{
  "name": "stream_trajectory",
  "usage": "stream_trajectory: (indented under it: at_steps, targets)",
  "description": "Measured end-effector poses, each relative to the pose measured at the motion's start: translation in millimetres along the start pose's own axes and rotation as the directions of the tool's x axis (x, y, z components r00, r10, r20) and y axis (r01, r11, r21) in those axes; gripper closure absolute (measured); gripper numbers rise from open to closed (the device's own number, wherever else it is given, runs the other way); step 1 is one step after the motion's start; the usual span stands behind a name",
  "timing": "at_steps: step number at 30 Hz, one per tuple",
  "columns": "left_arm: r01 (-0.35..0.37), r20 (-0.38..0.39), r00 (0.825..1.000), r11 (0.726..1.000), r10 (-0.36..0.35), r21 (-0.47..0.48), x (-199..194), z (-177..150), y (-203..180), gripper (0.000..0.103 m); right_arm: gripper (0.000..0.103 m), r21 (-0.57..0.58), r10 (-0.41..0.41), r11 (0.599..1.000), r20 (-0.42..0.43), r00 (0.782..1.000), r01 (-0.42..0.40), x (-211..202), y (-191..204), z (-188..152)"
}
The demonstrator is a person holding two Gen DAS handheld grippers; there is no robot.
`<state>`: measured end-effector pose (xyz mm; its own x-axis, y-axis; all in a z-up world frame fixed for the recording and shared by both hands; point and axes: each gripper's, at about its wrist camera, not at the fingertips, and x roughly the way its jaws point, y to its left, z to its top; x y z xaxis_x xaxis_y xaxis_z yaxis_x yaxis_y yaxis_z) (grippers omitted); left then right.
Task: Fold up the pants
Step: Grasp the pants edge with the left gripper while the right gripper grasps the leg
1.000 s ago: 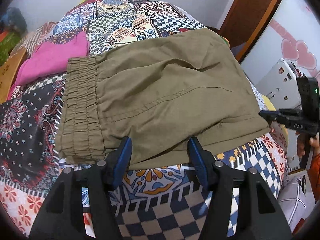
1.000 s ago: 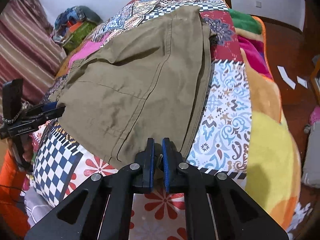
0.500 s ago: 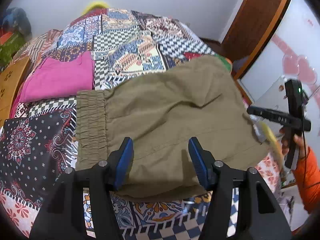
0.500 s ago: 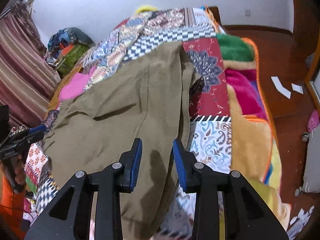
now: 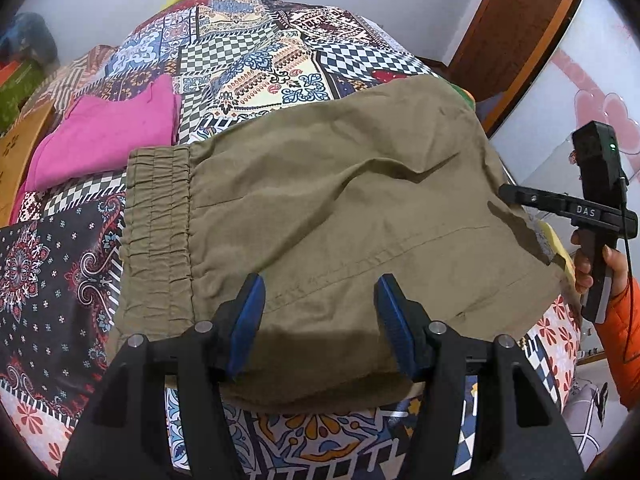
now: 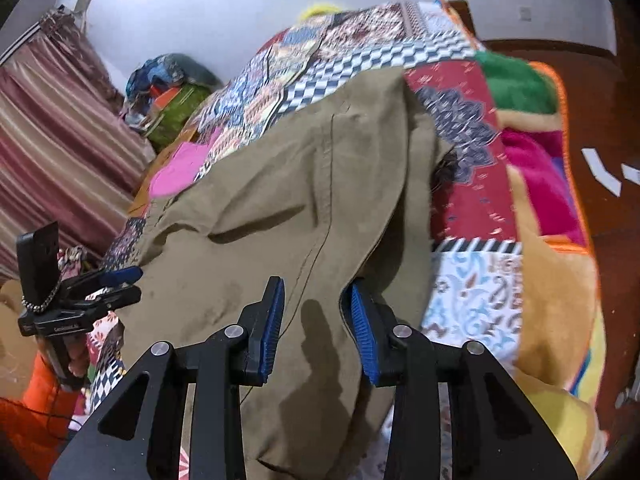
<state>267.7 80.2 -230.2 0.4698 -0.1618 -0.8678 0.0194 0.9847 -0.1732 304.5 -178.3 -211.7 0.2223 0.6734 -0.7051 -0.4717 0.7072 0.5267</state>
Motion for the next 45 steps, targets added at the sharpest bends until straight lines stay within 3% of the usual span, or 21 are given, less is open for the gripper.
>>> stream_trajectory:
  at_steps: [3,6,11,15,18,23,25,27,35,39,41,43,45]
  targets:
    - [-0.002,0.002,1.0,1.0,0.002,0.004,0,-1,0,0.044,0.07,0.051,0.038,0.998,-0.04,0.998,-0.036,15,-7,4]
    - [0.001,0.001,1.0,1.0,-0.002,0.004,0,-2,0,0.044,0.091,0.044,-0.004,0.999,-0.022,1.0,0.005,9,-11,5]
    - [0.002,0.004,1.0,1.0,-0.002,0.013,0,-3,1,0.043,0.096,-0.068,-0.094,0.993,0.034,0.995,0.096,-12,6,-1]
    - [0.001,0.004,1.0,1.0,-0.001,0.029,1,-3,1,0.042,0.098,-0.051,-0.04,0.998,0.011,0.999,0.041,-22,8,-18]
    - [0.007,0.008,1.0,0.999,-0.007,0.032,1,-4,3,0.041,0.098,-0.061,-0.062,0.996,0.02,0.998,0.063,-26,6,-27]
    - [0.002,0.008,1.0,1.0,-0.002,0.029,-1,-4,2,0.041,0.092,0.029,-0.057,0.998,-0.001,0.998,0.057,-32,-11,-26]
    - [-0.003,0.006,1.0,1.0,0.002,0.019,-3,-4,2,0.041,0.074,0.041,-0.053,0.998,0.011,0.999,0.052,-33,-14,-23]
    - [-0.01,0.007,1.0,1.0,0.01,0.013,-9,-4,1,0.041,0.066,0.02,-0.065,0.998,0.024,0.998,0.064,-33,-11,-21]
    - [-0.029,0.03,0.999,0.999,0.029,-0.014,-28,-6,8,0.041,0.065,-0.018,-0.023,1.0,0.006,1.0,0.024,0,-5,7]
    - [-0.06,0.048,0.997,0.998,0.062,-0.035,-32,3,20,0.041,0.065,0.004,0.046,0.999,-0.03,0.999,-0.046,21,-6,20]
    - [-0.075,0.07,0.994,0.996,0.078,-0.043,-35,16,28,0.041,0.07,-0.011,0.052,0.999,-0.033,0.998,-0.052,24,-3,23]
    - [-0.082,0.102,0.991,0.996,0.087,-0.045,-37,33,35,0.041,0.088,-0.021,0.066,0.998,-0.037,0.997,-0.066,22,-1,22]
    - [-0.101,0.119,0.987,0.994,0.104,-0.033,-32,50,39,0.041,0.092,-0.002,0.104,0.995,-0.031,0.994,-0.104,19,-2,23]
